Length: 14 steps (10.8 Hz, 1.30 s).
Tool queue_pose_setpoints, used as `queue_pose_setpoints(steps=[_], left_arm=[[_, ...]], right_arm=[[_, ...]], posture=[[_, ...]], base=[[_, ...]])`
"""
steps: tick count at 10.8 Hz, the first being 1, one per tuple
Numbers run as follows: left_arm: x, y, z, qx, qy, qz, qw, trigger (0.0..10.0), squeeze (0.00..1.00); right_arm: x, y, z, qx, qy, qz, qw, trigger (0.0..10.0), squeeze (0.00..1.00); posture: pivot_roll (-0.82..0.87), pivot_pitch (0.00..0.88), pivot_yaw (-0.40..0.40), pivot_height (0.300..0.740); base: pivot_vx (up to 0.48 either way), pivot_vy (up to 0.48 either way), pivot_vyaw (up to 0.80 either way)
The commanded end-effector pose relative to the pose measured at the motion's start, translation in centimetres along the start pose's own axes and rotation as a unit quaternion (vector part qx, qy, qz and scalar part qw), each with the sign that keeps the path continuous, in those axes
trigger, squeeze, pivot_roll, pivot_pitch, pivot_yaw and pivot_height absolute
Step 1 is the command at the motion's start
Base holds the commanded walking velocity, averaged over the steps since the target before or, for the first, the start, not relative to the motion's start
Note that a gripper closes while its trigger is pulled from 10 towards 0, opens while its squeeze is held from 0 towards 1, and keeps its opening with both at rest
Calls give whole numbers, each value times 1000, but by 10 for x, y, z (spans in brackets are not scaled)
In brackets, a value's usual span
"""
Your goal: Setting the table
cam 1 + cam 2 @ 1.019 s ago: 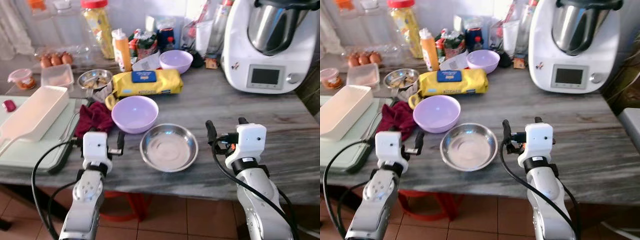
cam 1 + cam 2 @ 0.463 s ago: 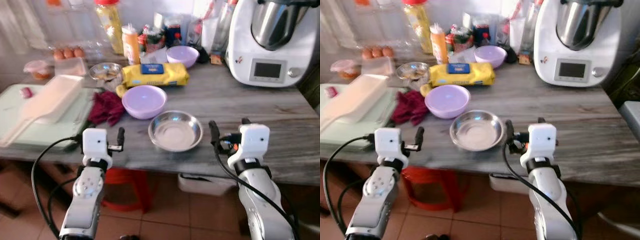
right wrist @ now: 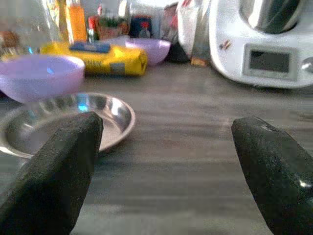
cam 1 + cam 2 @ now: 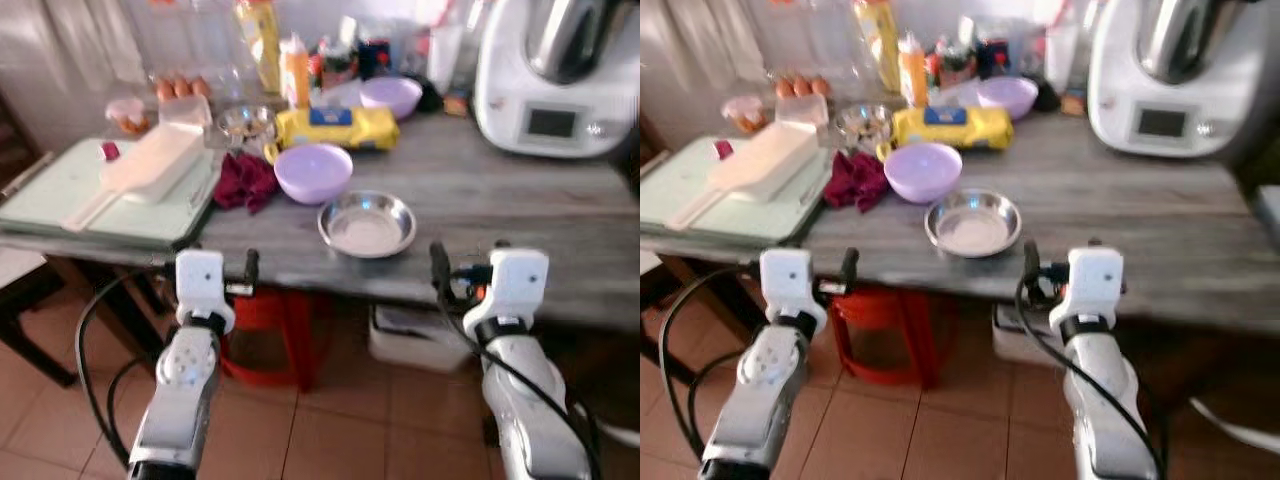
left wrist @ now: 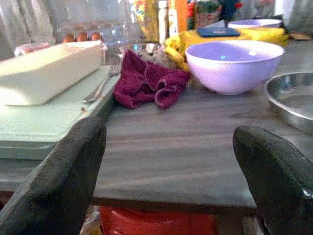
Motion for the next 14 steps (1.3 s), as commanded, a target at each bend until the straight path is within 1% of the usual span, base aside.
queue_pose_setpoints(steps=[1,4,12,14], left_arm=[[0,-2,2,0,2,6,1000,10000,0],[-1,-4,-1,3,-3,11,1000,10000,0],[-1,-4,-8,7,-11,13,1000,10000,0],[-2,-3,-11,28,-26,13,999,10000,0]], right_arm=[[-1,3,-1,0,-2,-5,1000,10000,0],[-3,3,-5,-3,-10,-4,1000,10000,0],[-6,1,-4,-6,-8,0,1000,10000,0],[-6,1,-4,-6,-5,-1,1000,10000,0]], posture=[[-106,49,66,740],[-105,49,67,740],[-97,58,71,740],[-98,57,73,740]], base=[[-311,0,0],[-312,0,0],[-306,0,0],[-244,0,0]])
Point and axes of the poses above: a point about 5 cm out from each wrist's last joint towards the gripper, its own x axis pointing back from the gripper into the wrist, its own y axis along the axis of the wrist's last joint, z = x × y, the point moved 6 cm from there along -x, pointing out of the wrist towards the gripper
